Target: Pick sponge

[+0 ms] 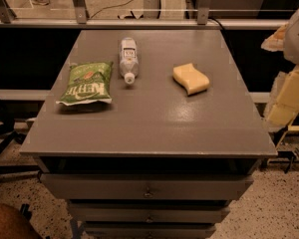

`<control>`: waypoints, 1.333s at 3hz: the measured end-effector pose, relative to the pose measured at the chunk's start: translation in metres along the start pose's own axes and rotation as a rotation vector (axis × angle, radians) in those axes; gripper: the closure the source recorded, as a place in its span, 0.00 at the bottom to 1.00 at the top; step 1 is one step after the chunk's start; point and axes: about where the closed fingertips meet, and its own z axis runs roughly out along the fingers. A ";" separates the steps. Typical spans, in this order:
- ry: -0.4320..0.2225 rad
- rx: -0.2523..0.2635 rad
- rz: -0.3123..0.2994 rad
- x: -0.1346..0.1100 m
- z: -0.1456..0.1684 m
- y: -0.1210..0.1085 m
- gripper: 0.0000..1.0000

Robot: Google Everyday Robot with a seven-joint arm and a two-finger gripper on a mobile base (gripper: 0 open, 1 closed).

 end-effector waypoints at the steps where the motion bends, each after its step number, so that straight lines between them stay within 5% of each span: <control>1: 0.000 0.000 0.000 0.000 0.000 0.000 0.00; 3: -0.150 -0.002 0.077 0.004 0.042 -0.060 0.00; 4: -0.238 -0.060 0.115 -0.011 0.093 -0.093 0.00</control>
Offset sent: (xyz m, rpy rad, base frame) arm 0.0657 -0.0276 -0.0179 0.1833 -0.0492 -0.0474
